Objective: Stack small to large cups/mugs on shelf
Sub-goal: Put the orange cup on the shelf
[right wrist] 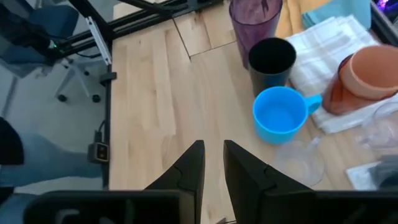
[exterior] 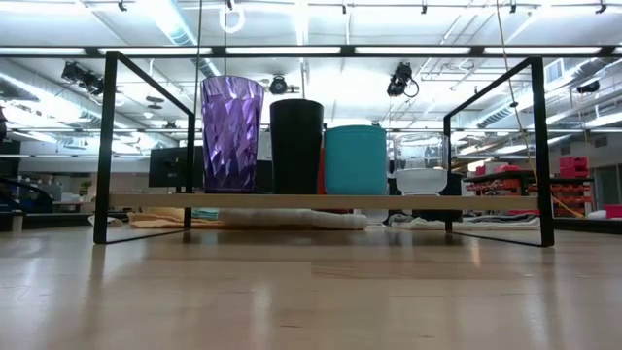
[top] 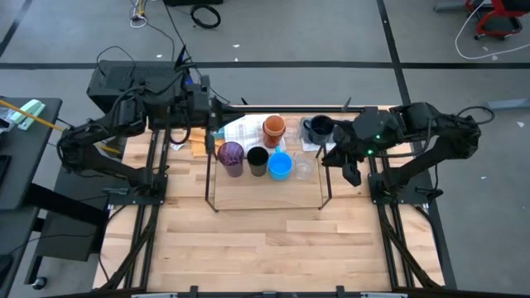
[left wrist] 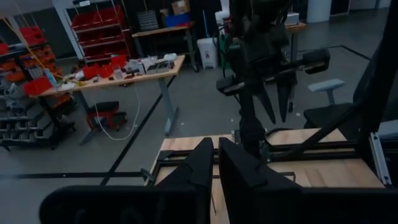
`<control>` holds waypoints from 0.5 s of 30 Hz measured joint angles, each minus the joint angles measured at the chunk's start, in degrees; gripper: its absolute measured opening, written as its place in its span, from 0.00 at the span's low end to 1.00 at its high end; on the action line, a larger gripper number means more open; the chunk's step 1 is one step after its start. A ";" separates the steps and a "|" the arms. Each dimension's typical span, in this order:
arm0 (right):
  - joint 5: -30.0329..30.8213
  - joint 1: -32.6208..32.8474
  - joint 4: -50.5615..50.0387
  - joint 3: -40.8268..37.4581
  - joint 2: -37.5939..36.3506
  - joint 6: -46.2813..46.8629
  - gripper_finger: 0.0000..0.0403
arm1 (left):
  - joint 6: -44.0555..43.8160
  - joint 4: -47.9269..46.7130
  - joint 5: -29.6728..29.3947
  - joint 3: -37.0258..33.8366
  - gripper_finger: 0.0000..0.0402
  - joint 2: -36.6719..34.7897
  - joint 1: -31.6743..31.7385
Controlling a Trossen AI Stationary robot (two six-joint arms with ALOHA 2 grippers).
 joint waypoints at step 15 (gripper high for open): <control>0.00 -0.62 0.22 -0.04 0.02 -5.97 0.16 | -0.43 0.62 -0.02 0.04 0.08 1.07 0.00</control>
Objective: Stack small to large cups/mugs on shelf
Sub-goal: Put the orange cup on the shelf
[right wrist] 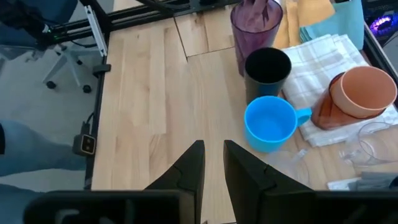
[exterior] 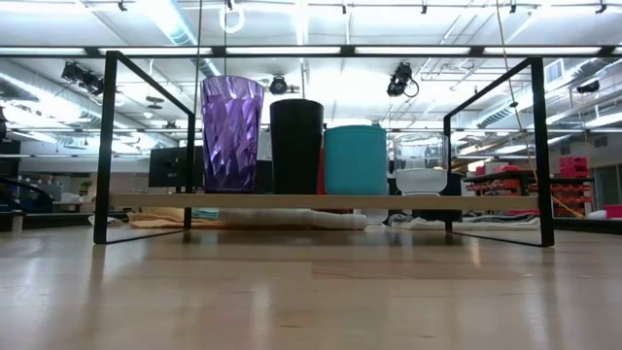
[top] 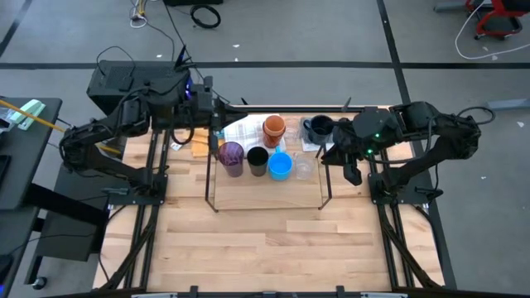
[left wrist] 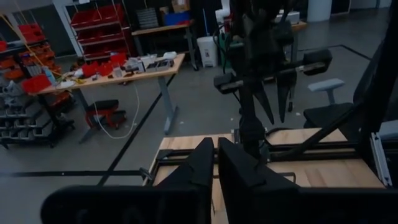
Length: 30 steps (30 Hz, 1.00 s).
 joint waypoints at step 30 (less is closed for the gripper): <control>0.87 -0.34 2.69 -0.01 0.04 6.40 0.16 | -5.79 3.69 -0.26 0.02 0.36 18.72 11.90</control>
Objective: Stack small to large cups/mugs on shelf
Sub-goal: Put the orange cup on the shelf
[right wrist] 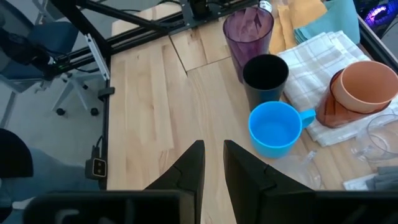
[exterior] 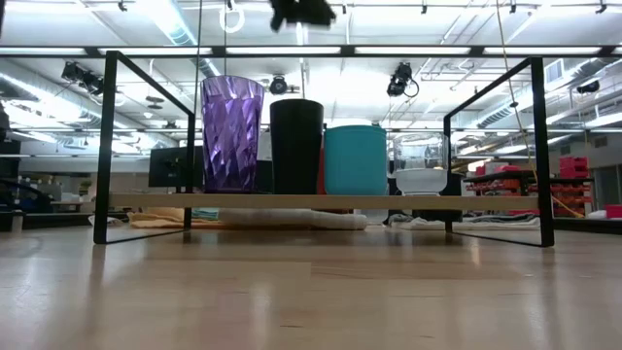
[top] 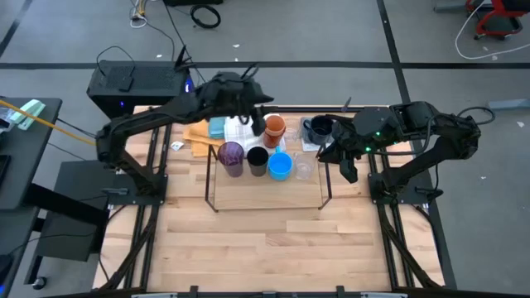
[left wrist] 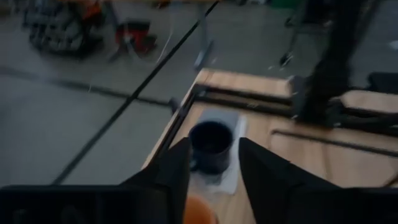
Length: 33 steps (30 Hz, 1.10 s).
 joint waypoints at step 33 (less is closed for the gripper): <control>-0.07 1.69 0.23 -0.04 2.82 3.75 0.17 | -20.41 -7.34 6.91 -0.07 0.57 11.32 7.79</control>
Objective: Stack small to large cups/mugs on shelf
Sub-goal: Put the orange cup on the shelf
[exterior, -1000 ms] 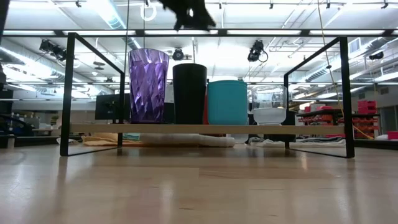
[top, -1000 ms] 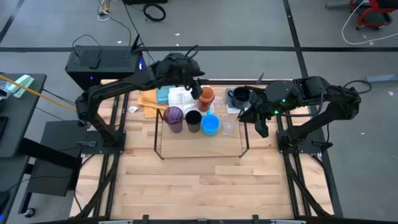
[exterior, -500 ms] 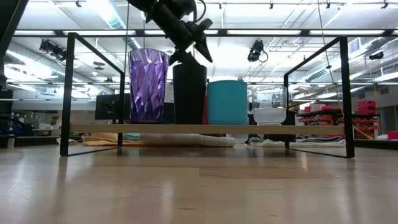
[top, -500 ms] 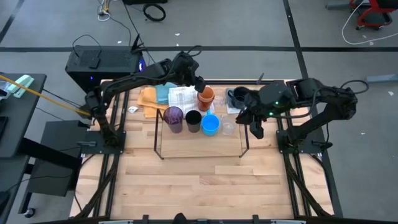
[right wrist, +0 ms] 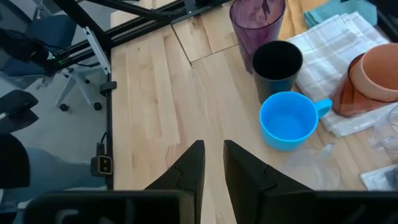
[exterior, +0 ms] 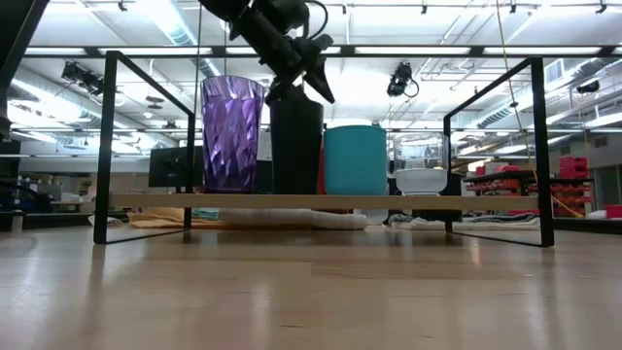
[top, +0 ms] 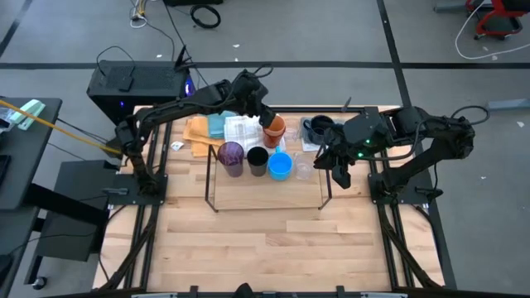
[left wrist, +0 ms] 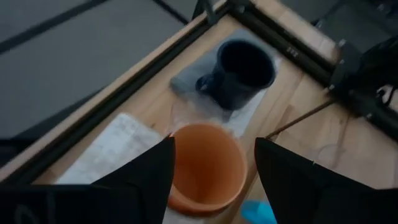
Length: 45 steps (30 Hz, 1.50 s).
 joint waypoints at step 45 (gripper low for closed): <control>-0.01 -0.02 0.90 0.04 0.00 2.19 0.16 | 15.17 -39.48 -6.47 31.76 0.48 17.45 -1.71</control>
